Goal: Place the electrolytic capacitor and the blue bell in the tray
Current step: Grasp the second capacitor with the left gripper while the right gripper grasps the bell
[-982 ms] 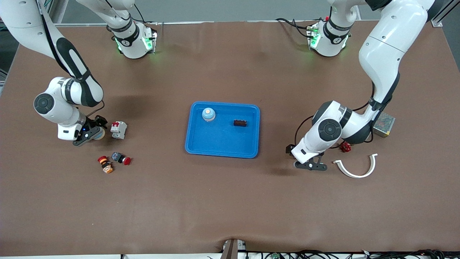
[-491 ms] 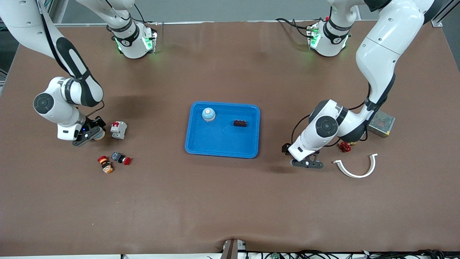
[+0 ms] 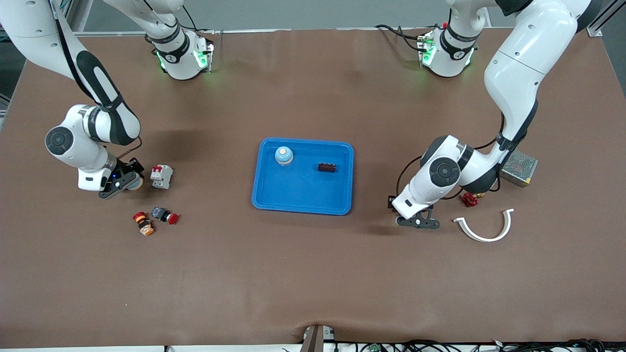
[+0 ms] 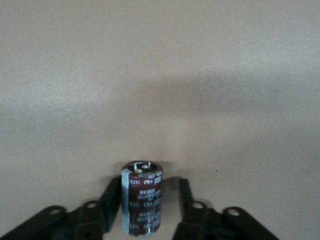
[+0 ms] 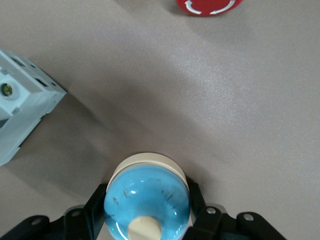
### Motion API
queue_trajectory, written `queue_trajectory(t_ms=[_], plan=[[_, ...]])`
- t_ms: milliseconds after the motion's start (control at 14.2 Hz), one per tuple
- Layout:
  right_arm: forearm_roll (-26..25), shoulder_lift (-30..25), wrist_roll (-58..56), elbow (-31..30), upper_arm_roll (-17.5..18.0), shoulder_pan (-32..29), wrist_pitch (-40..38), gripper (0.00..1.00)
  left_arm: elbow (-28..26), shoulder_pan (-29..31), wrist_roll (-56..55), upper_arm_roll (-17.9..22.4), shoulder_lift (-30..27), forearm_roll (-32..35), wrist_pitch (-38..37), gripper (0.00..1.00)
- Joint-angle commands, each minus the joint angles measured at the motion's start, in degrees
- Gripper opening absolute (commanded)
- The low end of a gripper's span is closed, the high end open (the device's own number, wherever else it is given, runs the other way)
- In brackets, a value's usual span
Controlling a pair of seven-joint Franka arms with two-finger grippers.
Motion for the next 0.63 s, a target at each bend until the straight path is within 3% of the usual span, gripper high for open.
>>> queue_trajectory(t_ms=[0, 281, 561], plan=[[2.1, -1.2, -0.4, 0.0, 1.5, -1.6, -2.9, 0.41, -0.4, 0.4, -0.8, -0.1, -0.6, 1.9, -0.5, 0.0], [3.7, -4.0, -0.2, 5.4, 2.3, -1.2, -14.2, 0.39, -0.1, 0.5, -1.4, -0.1, -0.7, 1.8, -1.3, 0.0], [4.8, -4.1, 0.7, 19.1, 2.5, 0.7, -32.9, 0.39, 0.5, 0.1, -14.3, -0.2, -1.0, 1.5, -3.8, 0.0]])
